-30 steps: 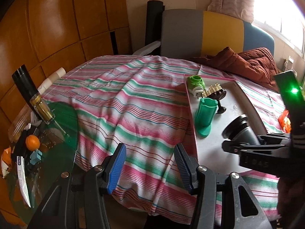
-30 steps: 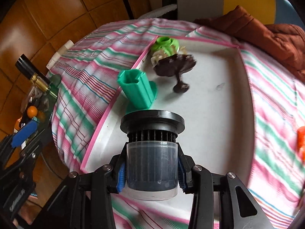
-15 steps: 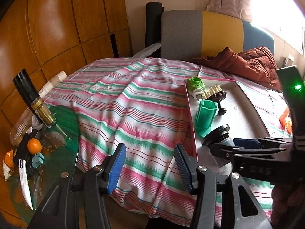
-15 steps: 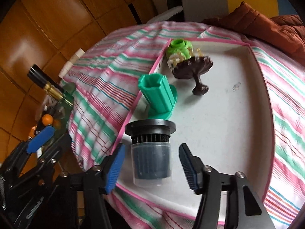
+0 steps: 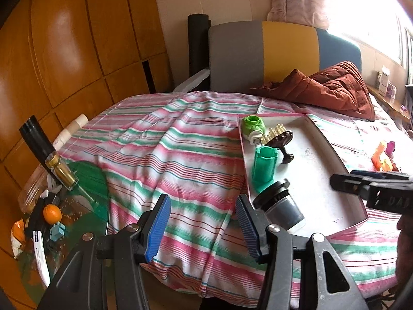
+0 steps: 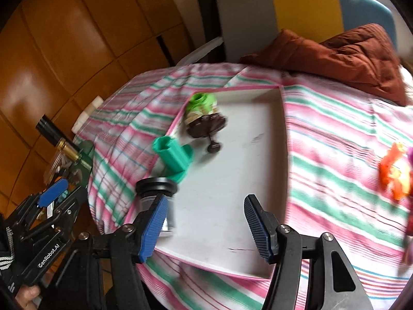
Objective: Organize rigid objects
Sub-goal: 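Lower the clear cup into the tray and open the right tool, then move the left tool over to the orange stacked blocks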
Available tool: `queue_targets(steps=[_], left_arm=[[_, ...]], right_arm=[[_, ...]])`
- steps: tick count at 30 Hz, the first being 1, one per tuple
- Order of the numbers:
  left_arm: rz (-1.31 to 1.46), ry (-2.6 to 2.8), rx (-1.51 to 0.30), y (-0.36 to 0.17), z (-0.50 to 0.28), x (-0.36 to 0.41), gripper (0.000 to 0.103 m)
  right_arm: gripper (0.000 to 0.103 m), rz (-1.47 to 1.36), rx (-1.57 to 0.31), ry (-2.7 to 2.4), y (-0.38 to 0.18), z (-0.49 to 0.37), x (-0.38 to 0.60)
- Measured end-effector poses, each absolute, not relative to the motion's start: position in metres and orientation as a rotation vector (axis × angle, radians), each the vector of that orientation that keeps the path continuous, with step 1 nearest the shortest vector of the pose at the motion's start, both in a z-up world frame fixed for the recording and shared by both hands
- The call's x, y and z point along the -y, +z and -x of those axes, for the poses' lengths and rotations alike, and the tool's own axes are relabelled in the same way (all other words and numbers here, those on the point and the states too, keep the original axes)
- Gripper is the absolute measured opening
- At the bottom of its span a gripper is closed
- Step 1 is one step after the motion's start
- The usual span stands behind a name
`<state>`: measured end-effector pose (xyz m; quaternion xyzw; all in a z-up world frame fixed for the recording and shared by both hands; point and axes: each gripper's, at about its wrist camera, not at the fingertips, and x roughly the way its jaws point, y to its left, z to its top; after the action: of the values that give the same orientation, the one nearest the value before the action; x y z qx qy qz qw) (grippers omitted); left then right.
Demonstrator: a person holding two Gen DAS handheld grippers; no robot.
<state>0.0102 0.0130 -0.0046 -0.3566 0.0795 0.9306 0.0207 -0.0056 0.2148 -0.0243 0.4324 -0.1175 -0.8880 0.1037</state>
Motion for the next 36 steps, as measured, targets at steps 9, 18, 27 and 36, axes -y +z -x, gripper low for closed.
queue_targets(steps=[9, 18, 27, 36], left_arm=[[1.073, 2.858, -0.297, -0.001, -0.014, -0.032, 0.053], [1.049, 2.806, -0.341, 0.002, -0.012, -0.055, 0.053], [1.008, 2.721, -0.377, 0.008, -0.007, -0.094, 0.053], [1.032, 2.616, -0.389, 0.004, -0.003, -0.138, 0.053]], right_arm=[[0.063, -1.272, 0.41, -2.75, -0.015, -0.012, -0.277], [0.063, -1.339, 0.412, -2.908, -0.011, -0.035, -0.348], [0.063, -1.4, 0.489, -3.114, -0.014, -0.072, -0.437], [0.063, -1.382, 0.817, -3.213, -0.022, -0.093, -0.496]])
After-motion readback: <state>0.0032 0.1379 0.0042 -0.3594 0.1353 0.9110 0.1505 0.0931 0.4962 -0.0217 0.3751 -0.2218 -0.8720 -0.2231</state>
